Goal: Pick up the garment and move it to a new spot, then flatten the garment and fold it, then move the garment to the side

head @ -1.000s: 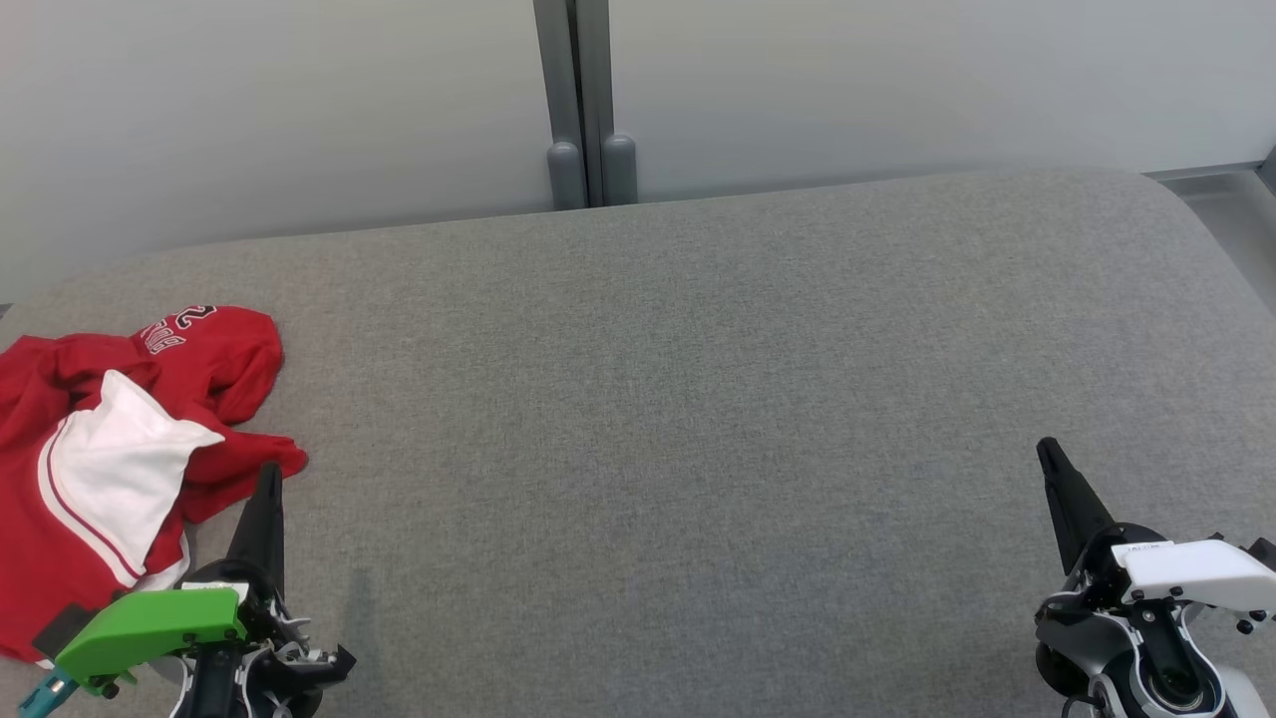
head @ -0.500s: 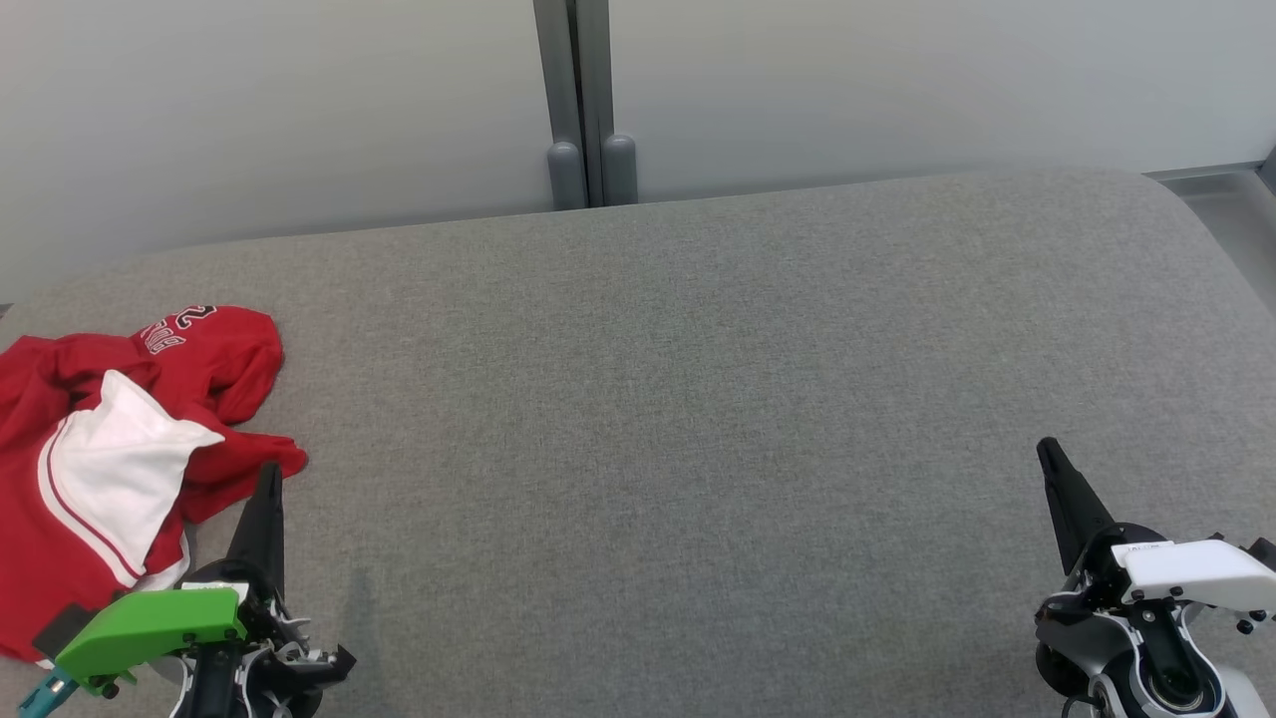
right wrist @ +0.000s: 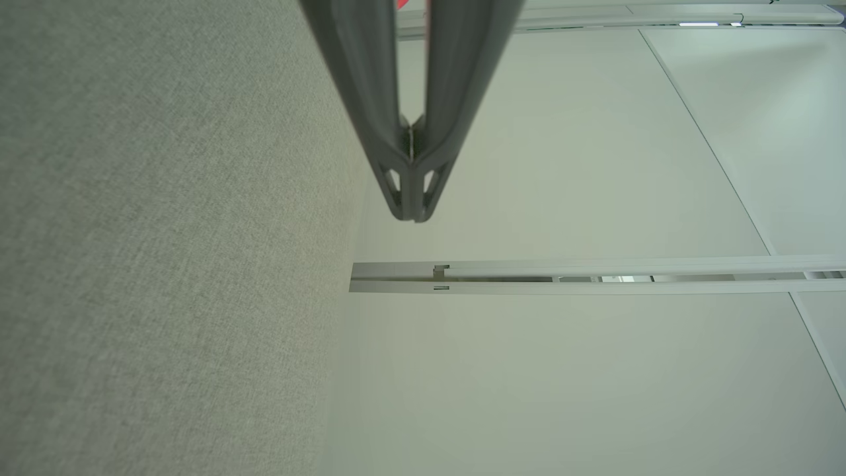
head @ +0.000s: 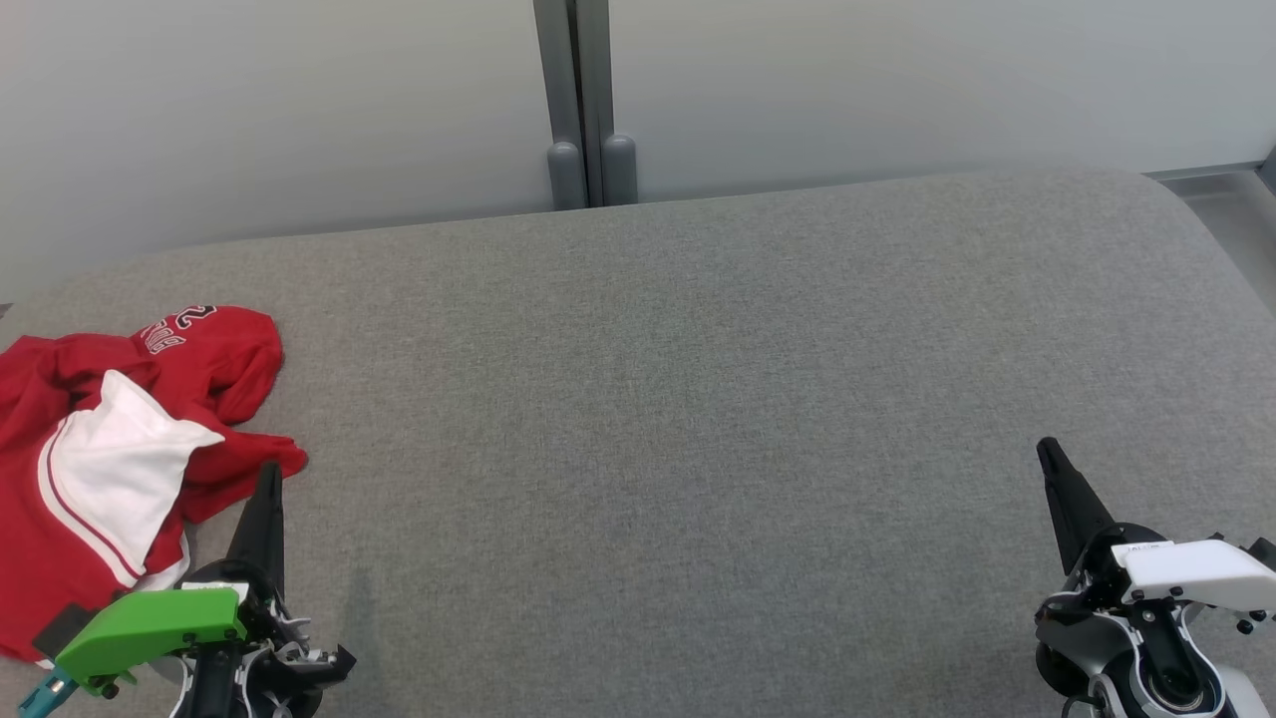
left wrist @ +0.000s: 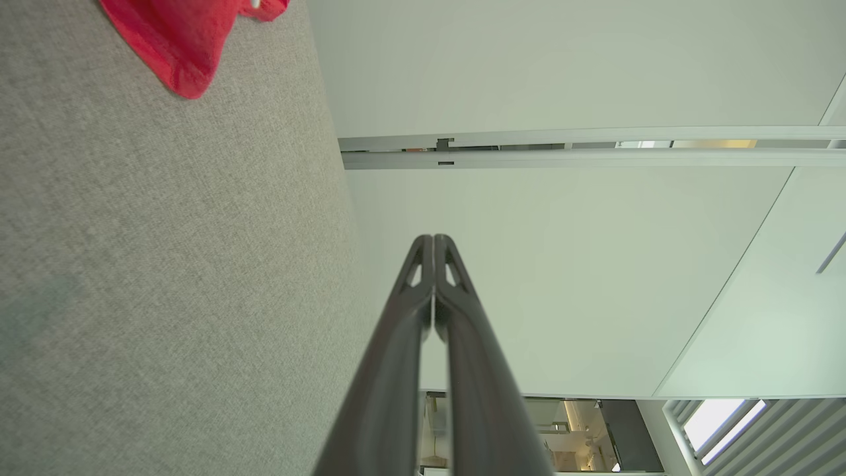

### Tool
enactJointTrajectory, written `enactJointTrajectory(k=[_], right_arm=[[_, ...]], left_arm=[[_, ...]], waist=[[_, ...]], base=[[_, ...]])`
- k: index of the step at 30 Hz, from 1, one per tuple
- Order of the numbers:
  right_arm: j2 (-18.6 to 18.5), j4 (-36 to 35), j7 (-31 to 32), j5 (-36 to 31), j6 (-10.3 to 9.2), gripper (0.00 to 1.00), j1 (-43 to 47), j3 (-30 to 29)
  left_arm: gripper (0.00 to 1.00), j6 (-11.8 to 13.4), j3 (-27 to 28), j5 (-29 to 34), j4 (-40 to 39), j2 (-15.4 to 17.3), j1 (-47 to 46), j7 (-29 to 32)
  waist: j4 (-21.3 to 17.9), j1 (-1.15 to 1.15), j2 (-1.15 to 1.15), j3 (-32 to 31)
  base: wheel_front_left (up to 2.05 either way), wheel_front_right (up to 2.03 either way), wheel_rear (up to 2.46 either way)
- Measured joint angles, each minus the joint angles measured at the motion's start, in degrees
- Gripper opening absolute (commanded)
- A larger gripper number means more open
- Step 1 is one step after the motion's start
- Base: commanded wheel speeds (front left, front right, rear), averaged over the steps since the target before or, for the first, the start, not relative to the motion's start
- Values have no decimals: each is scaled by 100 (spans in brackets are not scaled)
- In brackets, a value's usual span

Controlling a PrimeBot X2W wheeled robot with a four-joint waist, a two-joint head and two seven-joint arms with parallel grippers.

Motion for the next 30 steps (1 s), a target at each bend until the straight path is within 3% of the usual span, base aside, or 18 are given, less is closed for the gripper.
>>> enactJointTrajectory(k=[30], right_arm=[[0, 0, 0, 0, 0, 0, 0, 0]], left_arm=[[0, 0, 0, 0, 1, 0, 0, 0]], waist=[[0, 0, 0, 0]], base=[[0, 0, 0]])
